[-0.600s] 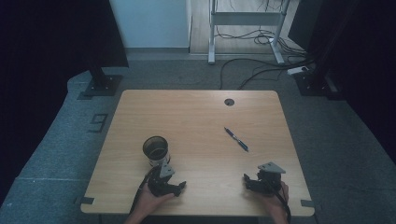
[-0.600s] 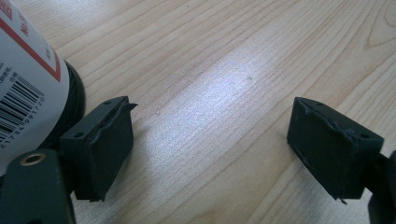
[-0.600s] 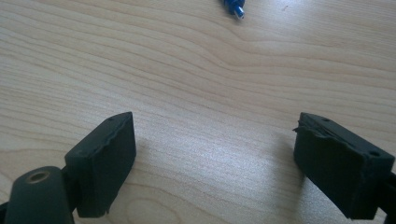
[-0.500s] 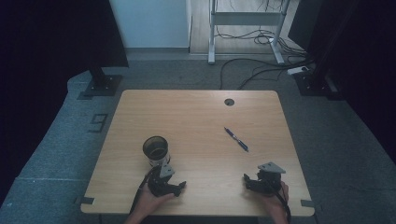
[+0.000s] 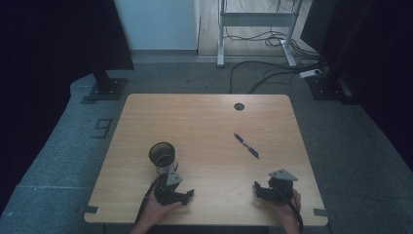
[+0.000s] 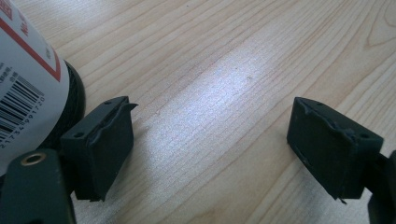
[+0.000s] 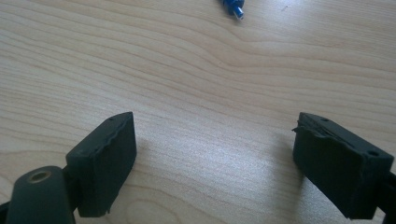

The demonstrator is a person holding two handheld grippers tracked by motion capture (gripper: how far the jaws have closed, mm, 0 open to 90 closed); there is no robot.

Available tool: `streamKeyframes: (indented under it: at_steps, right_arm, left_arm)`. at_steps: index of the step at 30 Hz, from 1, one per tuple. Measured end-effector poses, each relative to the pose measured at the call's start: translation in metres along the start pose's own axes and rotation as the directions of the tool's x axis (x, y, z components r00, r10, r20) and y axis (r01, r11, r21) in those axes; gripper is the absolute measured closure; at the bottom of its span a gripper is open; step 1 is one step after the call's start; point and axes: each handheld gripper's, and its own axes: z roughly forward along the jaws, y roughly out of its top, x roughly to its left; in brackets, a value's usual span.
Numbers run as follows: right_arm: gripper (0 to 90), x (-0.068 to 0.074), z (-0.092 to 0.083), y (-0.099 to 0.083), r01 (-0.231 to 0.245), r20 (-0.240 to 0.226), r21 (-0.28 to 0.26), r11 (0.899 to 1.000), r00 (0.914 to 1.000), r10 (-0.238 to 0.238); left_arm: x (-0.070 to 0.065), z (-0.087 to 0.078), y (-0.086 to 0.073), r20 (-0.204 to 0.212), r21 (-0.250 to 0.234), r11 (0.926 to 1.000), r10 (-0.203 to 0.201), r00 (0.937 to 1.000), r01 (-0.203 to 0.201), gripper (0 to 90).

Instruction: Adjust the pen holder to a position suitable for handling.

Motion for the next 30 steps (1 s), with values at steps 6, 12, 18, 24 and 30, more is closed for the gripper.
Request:
streamKeyframes:
  at_steps: [6, 12, 18, 24, 30]
  right_arm:
    - [12.7, 0.0, 0.0, 0.0, -0.001, -0.001, 0.0, 1.0, 1.0, 0.001]
    - [12.8, 0.0, 0.0, 0.0, -0.001, -0.001, 0.0, 1.0, 1.0, 0.001]
    - [13.0, -0.001, 0.0, 0.0, -0.002, 0.0, 0.0, 1.0, 1.0, 0.002]
    - [13.1, -0.001, 0.0, 0.001, -0.004, 0.001, 0.0, 1.0, 1.0, 0.004]
    - [13.2, -0.001, 0.0, 0.001, -0.005, 0.004, 0.001, 1.0, 1.0, 0.005]
  left_arm:
    - [-0.001, -0.003, -0.002, -0.001, -0.017, 0.9998, 0.014, 0.9999, -0.014, 15.0]
    - [0.001, -0.02, 0.0, 0.01, -0.067, 0.9977, -0.001, 1.0, 0.002, 14.9]
    - [-0.001, -0.029, 0.001, 0.023, -0.097, 0.9953, -0.006, 0.9997, 0.008, 14.7]
    - [-0.003, -0.044, 0.005, 0.017, -0.147, 0.9892, 0.007, 0.9998, -0.005, 14.7]
    - [0.0, -0.063, 0.009, 0.004, -0.196, 0.9805, -0.007, 1.0, 0.007, 14.5]
